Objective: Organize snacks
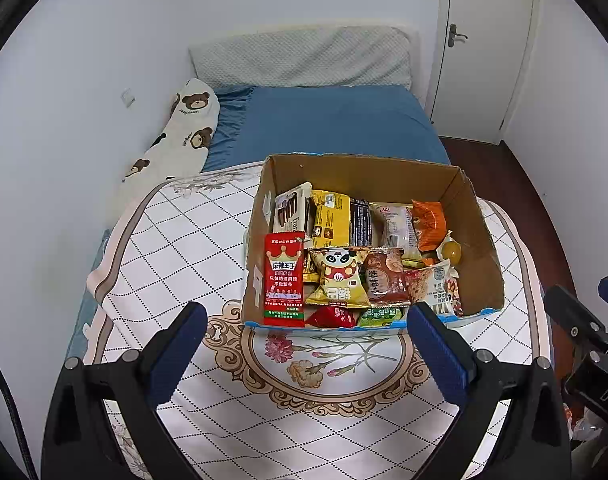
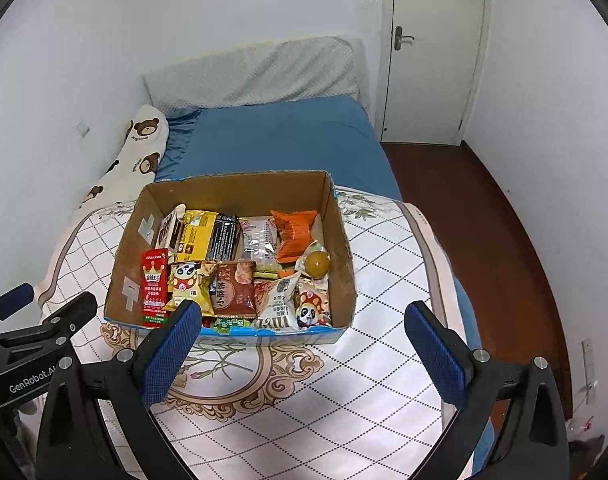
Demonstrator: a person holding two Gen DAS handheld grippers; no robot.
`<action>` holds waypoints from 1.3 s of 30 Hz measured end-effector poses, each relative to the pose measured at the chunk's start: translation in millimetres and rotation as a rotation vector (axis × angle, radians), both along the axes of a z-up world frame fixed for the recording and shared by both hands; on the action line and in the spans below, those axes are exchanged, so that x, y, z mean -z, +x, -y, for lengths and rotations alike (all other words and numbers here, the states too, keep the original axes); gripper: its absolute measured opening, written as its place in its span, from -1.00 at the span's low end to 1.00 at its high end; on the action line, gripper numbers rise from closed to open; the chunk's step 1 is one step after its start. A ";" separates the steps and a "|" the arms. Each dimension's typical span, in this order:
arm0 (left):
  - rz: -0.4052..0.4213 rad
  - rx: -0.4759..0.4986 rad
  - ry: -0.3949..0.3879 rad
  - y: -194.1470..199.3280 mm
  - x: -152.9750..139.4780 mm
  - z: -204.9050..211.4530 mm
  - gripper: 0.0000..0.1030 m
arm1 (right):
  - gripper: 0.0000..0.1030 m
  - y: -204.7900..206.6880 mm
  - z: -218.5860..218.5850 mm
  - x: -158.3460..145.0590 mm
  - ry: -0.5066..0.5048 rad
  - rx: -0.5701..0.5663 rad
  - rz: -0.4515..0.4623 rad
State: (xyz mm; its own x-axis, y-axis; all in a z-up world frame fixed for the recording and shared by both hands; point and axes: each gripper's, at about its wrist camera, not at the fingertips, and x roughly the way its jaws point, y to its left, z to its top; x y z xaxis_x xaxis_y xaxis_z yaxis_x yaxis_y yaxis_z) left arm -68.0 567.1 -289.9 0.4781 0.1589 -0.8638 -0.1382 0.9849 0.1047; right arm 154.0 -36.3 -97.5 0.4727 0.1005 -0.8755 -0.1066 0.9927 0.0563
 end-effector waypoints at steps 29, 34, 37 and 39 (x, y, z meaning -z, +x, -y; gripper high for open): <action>0.010 0.020 -0.003 -6.3 -8.9 6.6 0.99 | 1.00 -3.1 2.0 -4.9 0.001 -0.003 0.006; 0.011 0.020 -0.004 -7.1 -10.3 7.1 0.99 | 1.00 -4.0 3.5 -7.1 0.001 -0.002 0.007; 0.011 0.021 -0.004 -7.4 -11.0 7.5 0.99 | 1.00 -4.1 4.7 -8.0 -0.002 -0.003 0.008; 0.011 0.020 -0.005 -7.5 -11.9 8.0 0.99 | 1.00 -4.9 4.0 -7.8 -0.001 -0.002 0.007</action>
